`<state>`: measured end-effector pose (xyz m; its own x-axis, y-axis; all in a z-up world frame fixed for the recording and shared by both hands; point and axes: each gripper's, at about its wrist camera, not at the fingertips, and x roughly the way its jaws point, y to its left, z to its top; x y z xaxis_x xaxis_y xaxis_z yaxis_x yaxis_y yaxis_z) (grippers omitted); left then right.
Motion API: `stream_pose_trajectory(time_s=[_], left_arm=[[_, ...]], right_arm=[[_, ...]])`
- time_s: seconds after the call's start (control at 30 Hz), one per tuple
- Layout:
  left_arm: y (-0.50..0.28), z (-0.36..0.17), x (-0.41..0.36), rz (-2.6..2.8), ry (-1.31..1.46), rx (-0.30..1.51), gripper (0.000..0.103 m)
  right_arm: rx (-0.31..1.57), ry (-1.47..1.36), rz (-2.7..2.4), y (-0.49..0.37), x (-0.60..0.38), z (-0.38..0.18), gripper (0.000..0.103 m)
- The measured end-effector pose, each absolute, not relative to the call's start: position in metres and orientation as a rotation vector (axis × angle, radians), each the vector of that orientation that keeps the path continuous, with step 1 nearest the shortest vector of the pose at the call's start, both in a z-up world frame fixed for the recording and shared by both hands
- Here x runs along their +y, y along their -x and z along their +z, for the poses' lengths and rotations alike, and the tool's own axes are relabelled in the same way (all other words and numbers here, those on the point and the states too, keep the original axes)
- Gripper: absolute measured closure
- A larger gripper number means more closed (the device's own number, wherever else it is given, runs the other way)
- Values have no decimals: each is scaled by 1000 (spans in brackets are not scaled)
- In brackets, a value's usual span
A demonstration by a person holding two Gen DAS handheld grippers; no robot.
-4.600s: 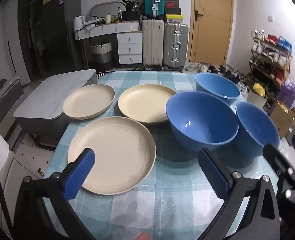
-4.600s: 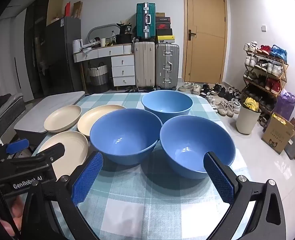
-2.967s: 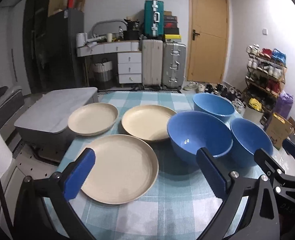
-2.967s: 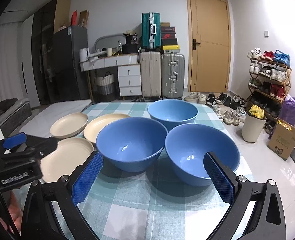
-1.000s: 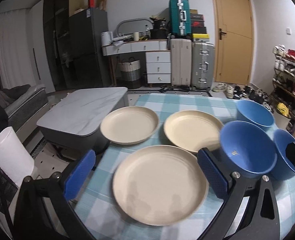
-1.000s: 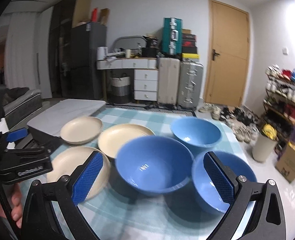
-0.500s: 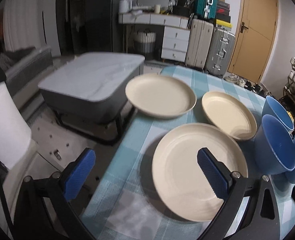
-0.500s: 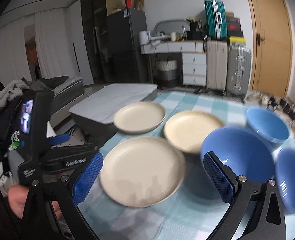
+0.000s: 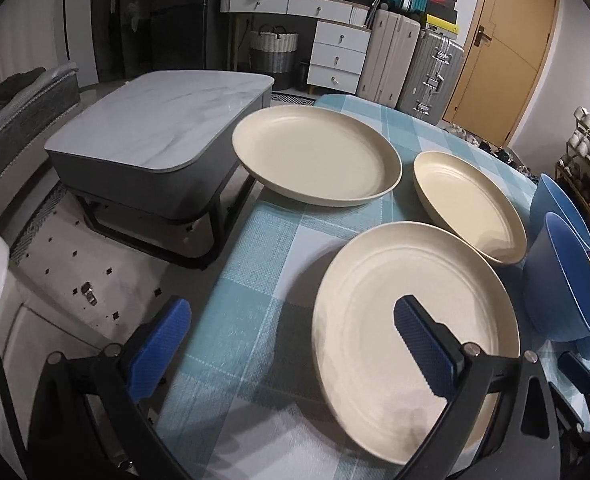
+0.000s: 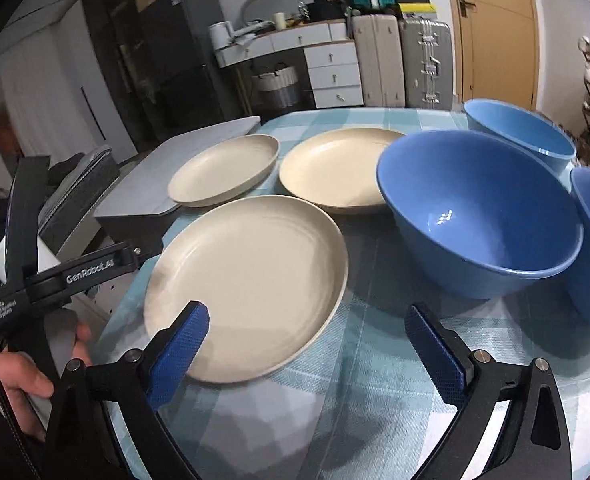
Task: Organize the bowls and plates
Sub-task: 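Move the left tool toward a cream plate while the right tool approaches another cream plate, then close the left tool on a cream plate rim while the right tool grips another plate rim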
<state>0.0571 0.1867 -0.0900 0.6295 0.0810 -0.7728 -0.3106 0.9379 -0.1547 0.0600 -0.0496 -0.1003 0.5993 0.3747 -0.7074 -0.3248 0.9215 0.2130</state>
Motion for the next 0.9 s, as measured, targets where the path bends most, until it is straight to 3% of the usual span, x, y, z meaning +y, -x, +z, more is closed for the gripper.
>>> stream_pose_trajectory(time_s=[0.13, 0.27, 0.4, 0.53, 0.6, 0.73, 0.8, 0.87, 0.9], left_arm=[[-66, -100, 194, 205, 313, 883, 2], [-73, -107, 194, 225, 336, 895, 2], [-78, -107, 191, 200, 324, 890, 3], [-82, -109, 191, 205, 312, 904, 12], [-83, -111, 193, 196, 325, 906, 13], [-87, -117, 193, 154, 348, 935, 40], [-87, -121, 192, 148, 357, 951, 43], [-86, -120, 192, 142, 353, 941, 58], [-86, -121, 192, 133, 355, 946, 60]], right_arm=[[876, -80, 396, -74, -49, -112, 8], [945, -66, 393, -91, -42, -128, 27], [967, -107, 383, -97, -42, -139, 30], [967, -102, 384, -105, -38, -141, 34], [985, -114, 390, -105, -36, -143, 41], [992, -136, 403, -106, -39, -145, 50], [993, -144, 408, -108, -38, -146, 52], [990, -143, 408, -110, -37, -146, 54], [982, -143, 409, -109, -37, -145, 55]])
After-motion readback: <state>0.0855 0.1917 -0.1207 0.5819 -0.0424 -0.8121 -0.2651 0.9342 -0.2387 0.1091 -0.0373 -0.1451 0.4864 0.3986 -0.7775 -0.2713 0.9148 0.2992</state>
